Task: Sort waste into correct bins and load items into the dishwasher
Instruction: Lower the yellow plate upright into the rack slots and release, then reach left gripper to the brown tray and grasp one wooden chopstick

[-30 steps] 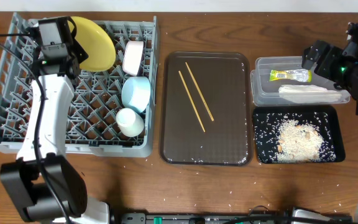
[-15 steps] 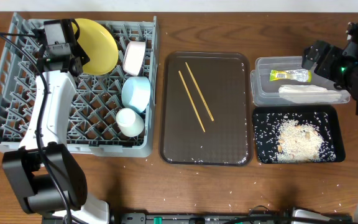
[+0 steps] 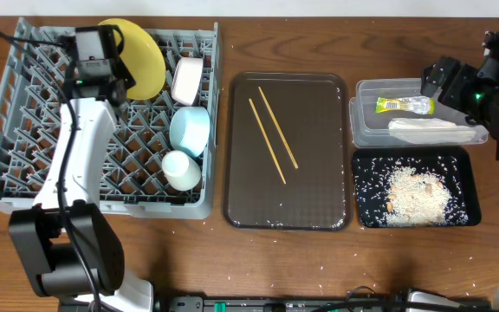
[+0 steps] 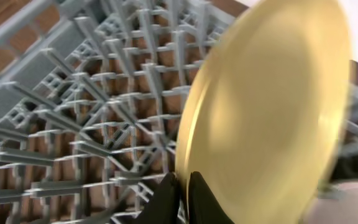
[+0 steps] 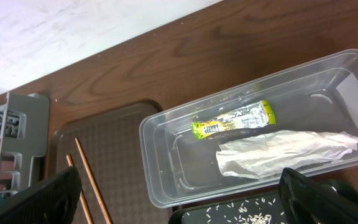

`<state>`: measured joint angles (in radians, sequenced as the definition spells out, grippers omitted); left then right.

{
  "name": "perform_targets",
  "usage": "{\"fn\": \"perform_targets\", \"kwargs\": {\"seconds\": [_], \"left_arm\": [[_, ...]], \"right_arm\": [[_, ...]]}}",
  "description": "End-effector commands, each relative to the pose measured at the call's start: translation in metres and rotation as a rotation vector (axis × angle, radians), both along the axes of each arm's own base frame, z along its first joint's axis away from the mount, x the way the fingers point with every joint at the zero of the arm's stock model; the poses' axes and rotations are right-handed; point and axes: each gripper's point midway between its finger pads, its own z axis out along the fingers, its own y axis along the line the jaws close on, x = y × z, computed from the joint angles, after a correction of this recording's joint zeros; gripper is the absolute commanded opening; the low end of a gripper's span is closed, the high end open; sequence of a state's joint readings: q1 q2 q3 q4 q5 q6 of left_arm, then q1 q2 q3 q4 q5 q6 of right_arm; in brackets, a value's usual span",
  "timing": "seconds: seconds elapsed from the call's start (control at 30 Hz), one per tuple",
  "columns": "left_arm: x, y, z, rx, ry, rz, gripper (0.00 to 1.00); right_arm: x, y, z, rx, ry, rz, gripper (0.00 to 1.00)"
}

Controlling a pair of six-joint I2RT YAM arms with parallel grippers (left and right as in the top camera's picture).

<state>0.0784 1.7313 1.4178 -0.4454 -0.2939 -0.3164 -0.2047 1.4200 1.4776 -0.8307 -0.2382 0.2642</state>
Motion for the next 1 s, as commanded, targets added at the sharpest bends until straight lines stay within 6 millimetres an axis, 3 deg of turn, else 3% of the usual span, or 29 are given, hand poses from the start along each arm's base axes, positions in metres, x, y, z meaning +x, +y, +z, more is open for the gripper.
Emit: {"fn": "perform_targets", "kwargs": {"seconds": [0.0,0.1,0.27,0.4,0.53,0.67,0.77,0.8,0.83,0.97], "left_arm": [[-0.002,-0.013,0.015,0.005,-0.028,-0.036,0.09],[-0.003,-0.019,0.016,0.004,-0.023,-0.049,0.17],[-0.004,-0.032,0.014,0.003,-0.009,-0.077,0.49],[-0.003,-0.04,0.02,0.004,-0.027,-0.095,0.6],[-0.007,-0.05,0.043,0.013,-0.074,-0.124,0.65],[-0.018,-0.071,0.081,0.021,-0.153,-0.189,0.7],[-0.031,-0.108,0.109,-0.014,-0.215,-0.291,0.74],[-0.04,-0.14,0.115,-0.044,-0.223,-0.368,0.75],[-0.051,-0.167,0.108,-0.105,-0.198,-0.386,0.75],[-0.073,-0.232,0.065,-0.247,-0.064,-0.413,0.75]], "right_arm": [[0.001,0.0,0.005,0.01,-0.01,-0.007,0.99],[0.001,0.0,0.005,0.01,-0.01,-0.007,0.99],[0.001,0.0,0.005,0.01,-0.01,-0.007,0.99],[0.001,0.0,0.005,0.01,-0.01,-0.007,0.99],[0.001,0.0,0.005,0.01,-0.01,-0.007,0.99],[0.001,0.0,0.004,0.01,-0.009,-0.007,0.99],[0.001,0.0,0.005,0.01,-0.01,-0.007,0.99],[0.001,0.0,0.005,0.01,-0.01,-0.007,0.99],[0.001,0.0,0.005,0.01,-0.01,-0.007,0.99],[0.001,0.0,0.005,0.01,-0.01,-0.007,0.99]]}}
